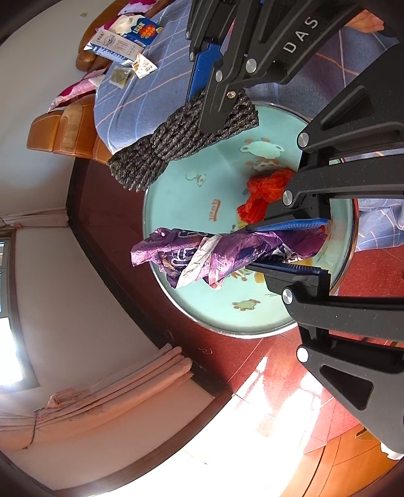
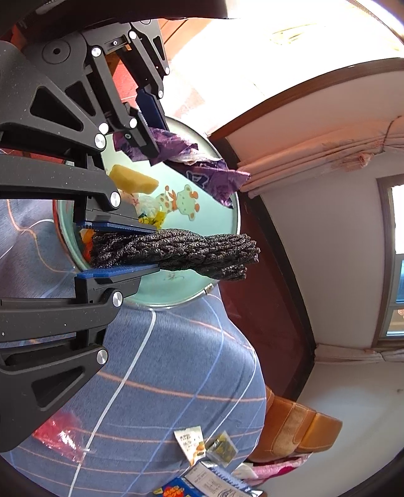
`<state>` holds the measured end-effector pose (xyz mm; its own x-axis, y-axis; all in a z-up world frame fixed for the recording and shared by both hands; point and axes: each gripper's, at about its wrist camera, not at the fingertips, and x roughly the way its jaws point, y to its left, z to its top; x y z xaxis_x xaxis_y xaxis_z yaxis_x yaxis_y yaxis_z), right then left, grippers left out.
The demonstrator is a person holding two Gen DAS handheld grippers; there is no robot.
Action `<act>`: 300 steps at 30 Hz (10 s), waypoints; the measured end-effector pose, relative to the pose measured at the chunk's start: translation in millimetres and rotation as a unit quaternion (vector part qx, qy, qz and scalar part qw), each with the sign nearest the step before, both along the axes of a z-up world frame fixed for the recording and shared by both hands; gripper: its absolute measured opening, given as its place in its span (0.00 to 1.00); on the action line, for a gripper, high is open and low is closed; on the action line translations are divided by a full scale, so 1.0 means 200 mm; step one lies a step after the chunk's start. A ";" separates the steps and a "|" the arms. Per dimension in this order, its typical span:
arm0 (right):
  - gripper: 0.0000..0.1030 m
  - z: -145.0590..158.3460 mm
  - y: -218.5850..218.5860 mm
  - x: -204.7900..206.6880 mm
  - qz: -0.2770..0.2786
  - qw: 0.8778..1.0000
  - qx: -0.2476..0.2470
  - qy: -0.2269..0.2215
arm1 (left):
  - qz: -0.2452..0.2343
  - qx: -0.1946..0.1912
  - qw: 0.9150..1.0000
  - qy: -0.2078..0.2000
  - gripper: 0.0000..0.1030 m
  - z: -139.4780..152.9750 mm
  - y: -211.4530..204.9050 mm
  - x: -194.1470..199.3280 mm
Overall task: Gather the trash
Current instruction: 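Open both tools over the bin to drop the purple wrapper and netting, then grasp the pink plastic bag on the table with the right tool, then grasp the white snack wrapper with the left tool while the right tool holds the pink bag, then carry the snack wrapper and pink bag over the blue bin with both tools, then open both tools over the bin to drop the wrapper and pink bag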
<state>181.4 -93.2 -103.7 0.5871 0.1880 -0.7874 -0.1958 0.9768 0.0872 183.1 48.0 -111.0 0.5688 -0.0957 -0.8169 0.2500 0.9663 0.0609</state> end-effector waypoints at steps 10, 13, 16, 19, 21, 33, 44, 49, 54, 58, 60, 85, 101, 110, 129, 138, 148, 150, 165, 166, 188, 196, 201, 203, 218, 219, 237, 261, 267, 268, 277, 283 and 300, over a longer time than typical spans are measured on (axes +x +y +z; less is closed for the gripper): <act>0.20 -0.08 0.01 0.06 0.012 0.999 0.008 0.034 | -0.006 0.003 1.000 0.015 0.18 -0.05 0.01 0.02; 0.20 -0.09 0.01 0.07 0.012 0.999 0.005 0.034 | -0.007 0.005 1.000 0.016 0.17 -0.05 -0.01 0.03; 0.22 -0.09 0.01 0.09 0.018 0.999 0.007 0.040 | -0.007 0.006 1.000 0.019 0.18 -0.05 -0.01 0.03; 0.34 -0.09 0.01 0.09 0.015 0.999 0.010 0.036 | -0.005 0.008 1.000 0.020 0.21 -0.05 -0.01 0.03; 0.35 -0.08 0.00 0.08 0.012 0.999 0.014 0.028 | -0.002 0.009 1.000 0.019 0.21 -0.05 0.00 0.03; 0.35 0.02 -0.10 -0.02 -0.029 0.999 0.022 -0.002 | -0.001 0.014 1.000 0.018 0.32 -0.04 -0.02 0.01; 0.35 0.08 -0.19 -0.11 -0.056 0.998 0.029 -0.017 | 0.024 0.014 1.000 -0.006 0.74 0.04 -0.01 -0.04; 0.35 0.09 -0.21 -0.13 -0.058 0.998 0.030 -0.018 | 0.033 0.011 0.999 -0.002 0.75 0.06 0.00 -0.06; 0.38 0.11 -0.21 -0.18 -0.056 0.998 0.030 -0.022 | 0.043 0.005 0.999 0.003 0.78 0.08 0.02 -0.09; 0.44 0.12 -0.21 -0.23 -0.056 0.998 0.028 -0.024 | 0.046 0.004 0.999 0.010 0.78 0.07 0.01 -0.13; 0.44 0.11 -0.22 -0.25 -0.057 0.998 0.029 -0.024 | 0.044 0.005 0.999 0.010 0.78 0.07 0.00 -0.14; 0.45 0.12 -0.52 -0.48 -0.130 0.990 0.013 -0.050 | 0.014 0.008 1.000 0.013 0.78 0.08 -0.14 -0.33; 0.19 -0.12 -0.86 -0.49 -0.183 0.983 -0.003 0.026 | -0.027 0.014 0.999 0.012 0.78 0.09 -0.34 -0.30; 0.18 -0.07 -1.17 -0.51 -0.236 0.971 -0.041 0.000 | -0.092 0.030 0.995 -0.015 0.78 0.15 -0.63 -0.22; 0.18 -0.11 -2.00 -0.37 -0.312 0.943 -0.116 0.008 | -0.256 0.041 0.965 -0.032 0.77 0.10 -1.61 0.35; 0.18 -0.14 -2.08 -0.35 -0.301 0.949 -0.095 0.014 | -0.270 0.043 0.962 0.007 0.43 -0.03 -1.78 0.50; 0.18 -0.09 -2.01 -0.40 -0.297 0.951 -0.090 -0.001 | -0.261 0.056 0.964 -0.003 0.27 0.02 -1.76 0.37; 0.18 -0.07 -1.99 -0.43 -0.295 0.951 -0.090 -0.005 | -0.256 0.057 0.965 -0.011 0.27 0.06 -1.72 0.32; 0.18 0.01 -1.61 -0.64 -0.254 0.964 -0.078 -0.020 | -0.190 0.052 0.980 -0.016 0.28 0.19 -1.29 -0.06; 0.18 0.01 -1.59 -0.65 -0.251 0.965 -0.076 -0.020 | -0.184 0.054 0.981 -0.015 0.28 0.18 -1.26 -0.08; 0.18 0.04 -1.10 -0.69 -0.185 0.980 -0.066 -0.031 | -0.125 0.024 0.992 -0.027 0.28 0.19 -0.83 -0.36; 0.18 0.06 -0.94 -0.65 -0.159 0.985 -0.056 -0.038 | -0.092 0.008 0.995 -0.026 0.28 0.19 -0.66 -0.38; 0.18 0.08 -0.84 -0.63 -0.143 0.988 -0.049 -0.042 | -0.074 -0.006 0.997 -0.025 0.28 0.21 -0.56 -0.38; 0.18 0.09 -0.80 -0.61 -0.136 0.989 -0.047 -0.045 | -0.069 -0.008 0.997 -0.026 0.28 0.21 -0.53 -0.39; 0.18 0.14 -0.54 -0.48 -0.086 0.994 -0.031 -0.055 | -0.016 -0.018 0.999 -0.033 0.28 0.24 -0.27 -0.36; 0.18 0.15 -0.52 -0.48 -0.083 0.995 -0.031 -0.055 | -0.012 -0.018 0.999 -0.033 0.28 0.24 -0.25 -0.35; 0.18 0.18 -0.27 -0.33 -0.038 0.998 -0.008 -0.058 | 0.049 -0.024 0.998 -0.033 0.28 0.22 -0.02 -0.26; 0.18 0.14 -0.11 -0.14 -0.020 0.999 0.009 -0.043 | 0.079 -0.013 0.997 -0.018 0.28 0.15 0.04 -0.09; 0.18 0.12 -0.09 -0.08 -0.021 0.999 0.015 -0.035 | 0.087 -0.019 0.996 -0.010 0.28 0.13 0.05 -0.04; 0.18 0.11 -0.09 -0.07 -0.022 0.999 0.015 -0.034 | 0.088 -0.020 0.996 -0.009 0.28 0.12 0.05 -0.04; 0.18 0.04 -0.08 -0.02 -0.020 1.000 0.007 -0.016 | 0.094 -0.027 0.995 0.010 0.28 0.06 0.07 0.03; 0.18 0.01 -0.06 0.04 -0.020 1.000 0.009 -0.008 | 0.097 -0.032 0.995 0.010 0.28 0.05 0.08 0.10; 0.18 -0.07 -0.04 0.19 -0.022 0.999 0.015 0.021 | 0.087 -0.032 0.995 0.039 0.28 -0.04 0.03 0.27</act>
